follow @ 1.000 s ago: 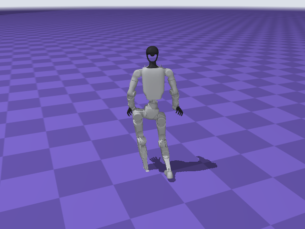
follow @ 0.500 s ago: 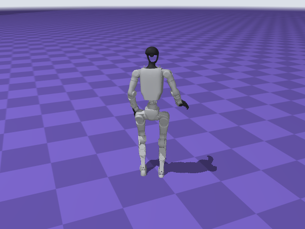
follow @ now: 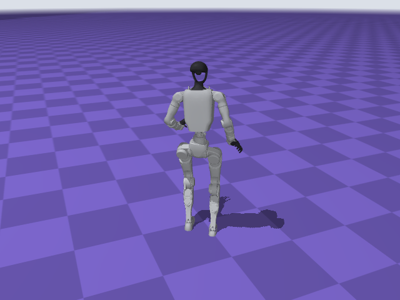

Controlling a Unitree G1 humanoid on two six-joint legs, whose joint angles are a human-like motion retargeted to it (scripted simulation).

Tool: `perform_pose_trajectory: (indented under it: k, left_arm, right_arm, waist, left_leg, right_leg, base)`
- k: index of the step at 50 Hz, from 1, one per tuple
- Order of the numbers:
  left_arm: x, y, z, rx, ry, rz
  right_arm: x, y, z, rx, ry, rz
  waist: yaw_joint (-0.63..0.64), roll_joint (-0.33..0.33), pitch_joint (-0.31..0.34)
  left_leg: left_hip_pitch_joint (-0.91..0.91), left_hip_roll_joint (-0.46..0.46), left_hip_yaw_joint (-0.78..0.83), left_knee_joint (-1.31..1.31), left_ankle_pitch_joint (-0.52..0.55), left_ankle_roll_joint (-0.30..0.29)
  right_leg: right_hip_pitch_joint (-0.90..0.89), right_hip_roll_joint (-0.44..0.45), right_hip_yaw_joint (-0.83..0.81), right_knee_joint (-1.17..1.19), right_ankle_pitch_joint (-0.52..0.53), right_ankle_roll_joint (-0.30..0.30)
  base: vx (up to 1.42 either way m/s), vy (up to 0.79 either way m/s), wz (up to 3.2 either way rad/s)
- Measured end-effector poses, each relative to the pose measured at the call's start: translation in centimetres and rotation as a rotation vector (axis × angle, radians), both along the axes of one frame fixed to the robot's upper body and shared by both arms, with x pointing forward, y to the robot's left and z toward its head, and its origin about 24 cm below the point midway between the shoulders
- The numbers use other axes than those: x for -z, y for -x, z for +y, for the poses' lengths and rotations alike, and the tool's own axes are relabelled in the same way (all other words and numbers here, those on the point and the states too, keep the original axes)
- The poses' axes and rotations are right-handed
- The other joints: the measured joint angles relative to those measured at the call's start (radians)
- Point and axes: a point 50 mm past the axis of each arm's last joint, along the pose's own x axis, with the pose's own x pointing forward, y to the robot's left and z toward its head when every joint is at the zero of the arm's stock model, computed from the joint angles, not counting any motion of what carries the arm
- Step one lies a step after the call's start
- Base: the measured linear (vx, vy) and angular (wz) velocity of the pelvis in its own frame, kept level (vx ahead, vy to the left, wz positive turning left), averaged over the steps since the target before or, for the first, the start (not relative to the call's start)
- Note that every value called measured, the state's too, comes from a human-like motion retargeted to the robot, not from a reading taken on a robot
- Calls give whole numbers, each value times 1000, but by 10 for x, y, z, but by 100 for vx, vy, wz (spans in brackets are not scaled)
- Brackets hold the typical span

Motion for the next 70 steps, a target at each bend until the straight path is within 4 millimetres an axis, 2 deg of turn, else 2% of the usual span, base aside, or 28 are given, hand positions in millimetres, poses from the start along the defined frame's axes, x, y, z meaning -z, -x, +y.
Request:
perform_pose_trajectory:
  k: [5, 10, 12, 13, 15, 17, 20, 23, 28, 30, 33, 35, 38, 43, 46, 49, 51, 54, 58, 60, 62, 66, 70]
  left_arm:
    - [41, 18, 2, -12, -26, 208]
    - [84, 41, 1, -13, -119, 409]
    - [95, 49, 0, -1, -159, 464]
    - [99, 48, -2, 8, -180, 475]
    - [100, 45, -5, 33, -210, 474]
    - [95, 40, -7, 61, -220, 449]
    - [82, 31, -9, 89, -205, 391]
    - [66, 20, -12, 105, -169, 318]
    - [41, 3, -14, 123, -130, 197]
    - [39, 1, -16, 117, -115, 177]
    - [36, -3, -17, 100, -87, 161]
    - [44, 4, -17, 80, -66, 197]
    - [65, 19, -11, 32, -43, 299]
    - [109, 64, 7, -97, -58, 545]
    - [132, 95, 24, -188, -93, 694]
    - [146, 123, 38, -256, -123, 811]
    - [151, 137, 45, -285, -131, 863]
    - [153, 150, 51, -299, -131, 903]
    - [148, 152, 55, -277, -124, 887]
    - [145, 149, 54, -263, -116, 860]
    - [139, 140, 53, -241, -117, 815]
    - [128, 125, 47, -203, -124, 713]
    - [115, 108, 40, -178, -153, 600]
  right_arm:
    - [-4, -12, -2, -30, 16, -7]
    - [5, -10, -9, -13, 53, 74]
    - [12, 0, -14, 0, 71, 133]
    - [15, 3, -16, 6, 82, 163]
    - [21, 11, -23, 9, 105, 222]
    - [25, 22, -30, 6, 131, 276]
    - [29, 41, -43, 3, 168, 350]
    - [32, 62, -58, 28, 195, 424]
    - [36, 95, -73, 89, 209, 538]
    - [38, 106, -74, 96, 210, 573]
    - [39, 106, -71, 101, 194, 569]
    - [40, 102, -66, 96, 176, 548]
    - [37, 81, -57, 77, 134, 457]
    - [18, 23, -28, 13, 33, 203]
    - [-8, -21, -4, -65, -38, -4]
    - [-44, -59, 20, -155, -105, -207]
    - [-67, -77, 33, -203, -136, -321]
    - [-93, -94, 42, -247, -148, -445]
    - [-113, -105, 37, -255, -92, -535]
    - [-114, -107, 29, -242, -41, -541]
    - [-111, -107, 16, -208, 26, -523]
    - [-86, -92, -12, -133, 151, -388]
    - [-44, -54, -36, -67, 241, -163]
  waist:
    - [34, -5, -28]
    - [39, -29, -41]
    - [29, -41, -36]
    - [25, -52, -31]
    - [5, -62, -19]
    - [-26, -61, -11]
    - [-75, -45, -4]
    - [-107, -19, 7]
    - [-85, 45, 8]
    - [-71, 42, 19]
    - [-44, 64, 12]
    - [-34, 57, 16]
    - [-29, 49, -10]
    - [-22, -9, -22]
    - [-17, -56, -29]
    - [-6, -105, -34]
    - [5, -131, -38]
    - [25, -148, -52]
    - [57, -132, -65]
    - [68, -129, -60]
    - [91, -92, -58]
    - [113, -57, -34]
    - [119, -17, -31]
  left_leg:
    - [-68, 7, 20, 17, -16, 19]
    - [-60, -32, 76, 44, -66, 63]
    - [-37, -57, 98, 66, -94, 86]
    - [-12, -83, 111, 41, -95, 96]
    - [38, -125, 118, -16, -87, 107]
    - [96, -157, 104, -98, -61, 104]
    - [188, -172, 68, -231, -13, 80]
    - [259, -158, 35, -334, 9, 53]
    - [299, -96, 11, -413, 12, 22]
    - [291, -86, 25, -363, 7, 15]
    - [252, -44, 38, -312, -5, 16]
    - [227, -33, 52, -271, -11, 17]
    - [187, -24, 78, -283, 5, 22]
    - [129, -32, 152, -219, -17, 50]
    - [107, -58, 198, -204, -31, 81]
    - [92, -92, 238, -219, -21, 110]
    - [86, -104, 263, -242, -3, 121]
    - [62, -93, 293, -253, 22, 120]
    - [8, -33, 321, -211, 20, 109]
    - [-28, -2, 330, -156, 15, 103]
    - [-91, 60, 301, -71, -8, 91]
    - [-180, 111, 236, 123, -68, 91]
    - [-178, 126, 187, 262, -108, 94]
  right_leg:
    - [6, -34, 16, 17, -13, 18]
    - [-11, -113, 17, 179, -102, 5]
    - [-36, -176, -8, 322, -53, 3]
    - [-61, -238, -26, 409, 42, 3]
    - [-128, -313, -31, 564, 160, -16]
    - [-204, -327, -19, 654, 194, -33]
    - [-307, -297, -24, 660, 184, -36]
    - [-389, -233, -46, 495, 156, -15]
    - [-474, -91, -72, 37, 136, 13]
    - [-507, -85, -70, 2, 128, 16]
    - [-503, -58, -98, -54, 186, 18]
    - [-499, -64, -99, -12, 215, 27]
    - [-471, -82, -110, 18, 248, 37]
    - [-402, -181, -125, 273, 200, 13]
    - [-337, -246, -117, 438, 170, -3]
    - [-245, -277, -89, 527, 171, 15]
    - [-178, -275, -75, 511, 178, 39]
    - [-90, -244, -70, 396, 169, 67]
    - [-14, -183, -82, 199, 101, 57]
    - [-2, -176, -90, 153, 53, 39]
    - [8, -124, -101, 93, 36, 13]
    - [3, -71, -80, 101, -16, -23]
    - [-14, -7, -40, 148, -53, -51]
  base:
    - [17, 10, -22]
    - [20, 13, -18]
    - [21, 13, -19]
    - [22, 15, -21]
    - [23, 16, -10]
    - [25, 14, 8]
    - [27, 10, 14]
    - [25, 5, 9]
    - [12, 1, -20]
    - [-5, -2, -28]
    - [-6, -1, -34]
    - [-11, -1, -36]
    - [-12, 1, -45]
    - [-19, -1, -65]
    - [-20, 0, -73]
    - [-22, 0, -73]
    - [-22, -1, -72]
    - [-23, -3, -67]
    - [-23, -5, -73]
    - [-24, -9, -78]
    - [-19, -9, -91]
    - [-13, -8, -82]
    - [-1, -3, -70]
